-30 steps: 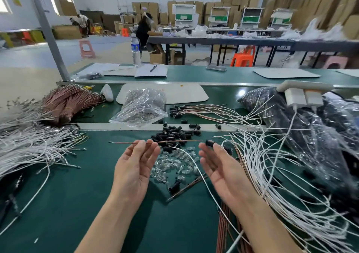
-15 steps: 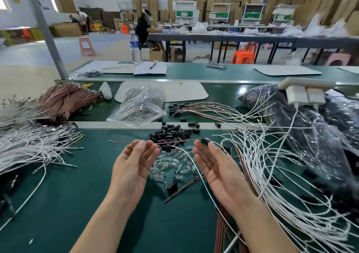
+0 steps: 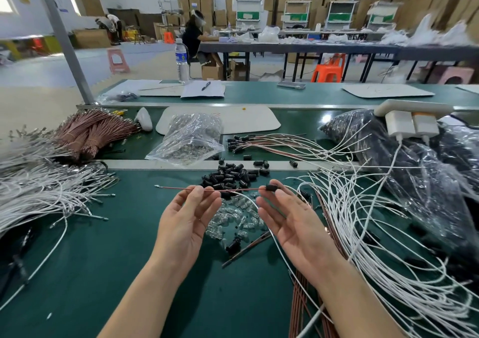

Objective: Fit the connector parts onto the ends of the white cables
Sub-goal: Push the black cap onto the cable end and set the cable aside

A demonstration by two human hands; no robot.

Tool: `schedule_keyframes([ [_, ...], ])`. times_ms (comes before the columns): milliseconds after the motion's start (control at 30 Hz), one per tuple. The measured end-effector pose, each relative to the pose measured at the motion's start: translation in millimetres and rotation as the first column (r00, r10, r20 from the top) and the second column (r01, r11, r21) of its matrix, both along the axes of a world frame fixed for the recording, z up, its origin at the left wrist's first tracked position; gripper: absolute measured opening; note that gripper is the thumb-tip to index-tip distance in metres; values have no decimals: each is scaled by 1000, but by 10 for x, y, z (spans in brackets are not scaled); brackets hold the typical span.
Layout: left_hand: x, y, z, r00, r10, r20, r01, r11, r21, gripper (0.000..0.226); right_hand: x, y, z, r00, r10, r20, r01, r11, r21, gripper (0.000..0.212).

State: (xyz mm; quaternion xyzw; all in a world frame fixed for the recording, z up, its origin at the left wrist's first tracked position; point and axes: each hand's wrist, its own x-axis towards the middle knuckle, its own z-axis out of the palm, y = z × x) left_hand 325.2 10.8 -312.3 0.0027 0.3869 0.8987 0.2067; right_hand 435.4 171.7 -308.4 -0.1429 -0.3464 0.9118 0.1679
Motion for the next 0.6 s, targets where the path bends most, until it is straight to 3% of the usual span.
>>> schedule_keyframes([
  [200, 30, 34, 21, 997, -39, 61, 38, 999, 23, 27, 15, 8, 27, 1000, 6, -31, -6, 1000, -6, 22],
  [333, 23, 28, 40, 997, -18, 71, 17, 1000, 10, 20, 21, -5, 34, 999, 26, -41, -25, 999, 24, 25],
  [467, 51, 28, 44, 999, -35, 18, 36, 999, -40, 13, 16, -20, 29, 999, 28, -29, -26, 998, 61, 28],
  [600, 161, 78, 25, 988, -119, -95, 107, 986, -125, 20, 4, -84, 4, 996, 85, -11, -83, 988, 127, 29],
])
